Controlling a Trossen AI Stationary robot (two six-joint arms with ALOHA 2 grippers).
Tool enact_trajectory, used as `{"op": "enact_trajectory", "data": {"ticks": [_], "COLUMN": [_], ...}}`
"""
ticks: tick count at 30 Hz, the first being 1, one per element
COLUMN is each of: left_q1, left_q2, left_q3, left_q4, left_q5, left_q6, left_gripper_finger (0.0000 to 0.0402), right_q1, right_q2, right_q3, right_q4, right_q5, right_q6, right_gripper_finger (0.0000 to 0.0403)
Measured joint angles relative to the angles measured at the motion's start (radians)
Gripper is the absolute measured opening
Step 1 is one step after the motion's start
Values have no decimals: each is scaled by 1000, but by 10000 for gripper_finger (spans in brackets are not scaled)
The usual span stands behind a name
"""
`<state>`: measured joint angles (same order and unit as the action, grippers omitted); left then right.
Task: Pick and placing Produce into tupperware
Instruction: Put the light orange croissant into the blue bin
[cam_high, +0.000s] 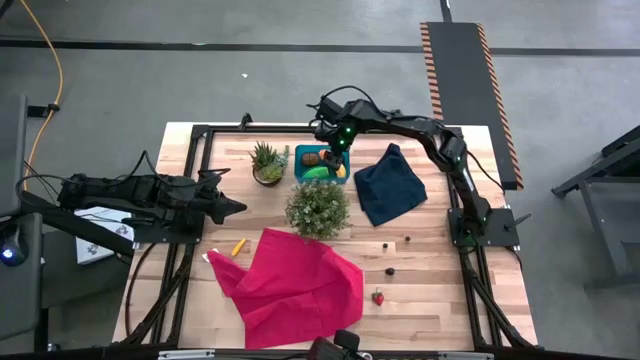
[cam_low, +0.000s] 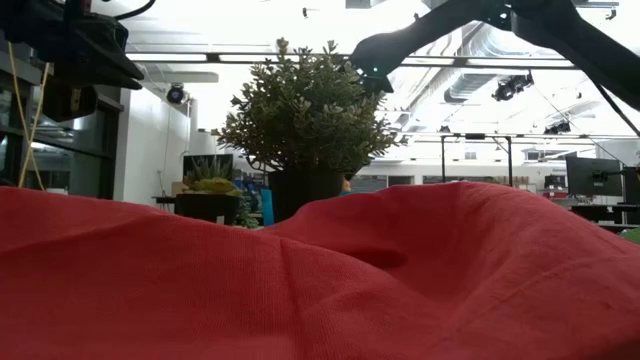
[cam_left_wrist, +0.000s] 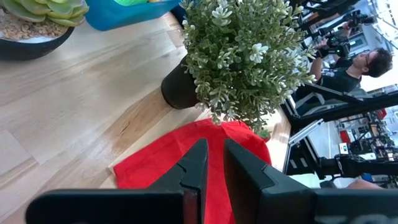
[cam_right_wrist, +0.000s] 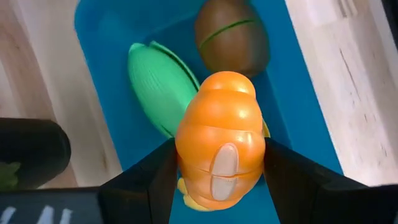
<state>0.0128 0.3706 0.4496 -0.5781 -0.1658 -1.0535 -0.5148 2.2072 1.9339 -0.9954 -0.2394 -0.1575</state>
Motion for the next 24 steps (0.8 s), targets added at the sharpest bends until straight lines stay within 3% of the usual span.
{"op": "enact_trajectory", "data": {"ticks": [24], "left_q1": [0], "left_q2": [0], "left_q3": [0], "left_q4": [0], "left_q5": [-3], "left_q6": [2], "left_gripper_finger": [40], "right_q1": [-2], "right_q2": [22], "right_q3": [-1], "right_q4": [-11], "right_q5": [8], "right_q6": [0], "right_gripper_finger": [193]}}
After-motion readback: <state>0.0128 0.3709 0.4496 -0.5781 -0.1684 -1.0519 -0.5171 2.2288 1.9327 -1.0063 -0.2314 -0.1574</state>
